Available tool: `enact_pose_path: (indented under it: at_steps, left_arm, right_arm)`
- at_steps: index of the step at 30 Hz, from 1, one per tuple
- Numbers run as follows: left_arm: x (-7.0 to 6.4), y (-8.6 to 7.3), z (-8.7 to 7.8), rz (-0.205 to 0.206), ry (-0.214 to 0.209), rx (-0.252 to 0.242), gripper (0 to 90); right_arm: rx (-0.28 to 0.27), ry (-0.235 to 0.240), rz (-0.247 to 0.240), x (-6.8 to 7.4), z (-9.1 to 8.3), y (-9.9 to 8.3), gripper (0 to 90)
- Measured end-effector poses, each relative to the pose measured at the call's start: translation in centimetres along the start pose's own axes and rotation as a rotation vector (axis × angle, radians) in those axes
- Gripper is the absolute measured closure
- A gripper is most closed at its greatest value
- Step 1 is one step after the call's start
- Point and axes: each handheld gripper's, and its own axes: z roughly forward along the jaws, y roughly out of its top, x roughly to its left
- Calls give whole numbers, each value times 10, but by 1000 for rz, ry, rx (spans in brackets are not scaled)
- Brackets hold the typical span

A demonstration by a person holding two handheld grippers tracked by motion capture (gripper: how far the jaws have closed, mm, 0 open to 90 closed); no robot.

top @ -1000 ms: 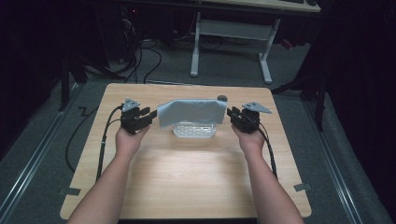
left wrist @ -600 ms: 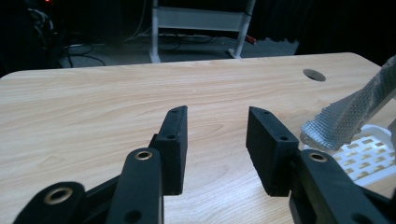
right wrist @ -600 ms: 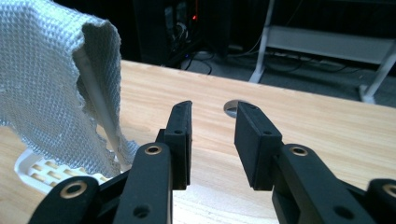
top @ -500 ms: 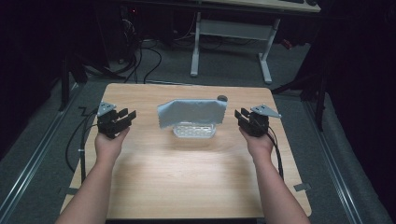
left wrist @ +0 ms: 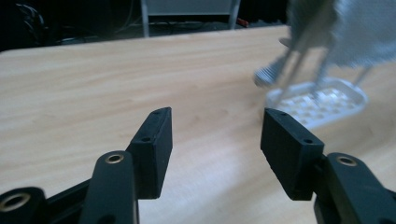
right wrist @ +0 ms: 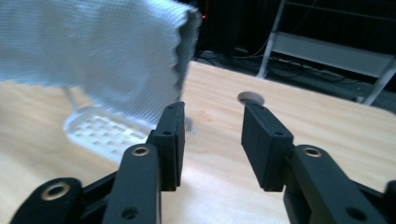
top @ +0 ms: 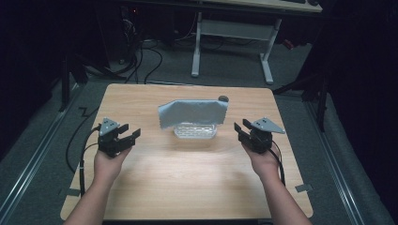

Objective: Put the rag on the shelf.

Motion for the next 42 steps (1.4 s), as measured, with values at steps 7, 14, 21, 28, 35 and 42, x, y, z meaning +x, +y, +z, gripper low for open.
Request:
enact_pose_path:
  at_steps: [7,14,21,28,35,42]
  left_arm:
    - [-29,-31,-11,8,-85,56,408]
    - [-56,-55,-14,77,-129,161,386]
    - [-68,-86,-17,57,-174,222,361]
    - [-60,-87,-18,31,-187,214,349]
    - [-63,-90,-12,52,-196,244,335]
    - [-64,-90,-13,57,-194,244,335]
  right_arm:
    - [21,31,-14,16,-22,-21,470]
    - [58,49,-27,31,-30,-54,410]
    - [125,60,-34,48,-32,-88,368]
    - [179,91,-58,61,-35,-108,342]
    - [195,103,-73,63,-26,-109,344]
    - [193,94,-56,57,-28,-110,344]
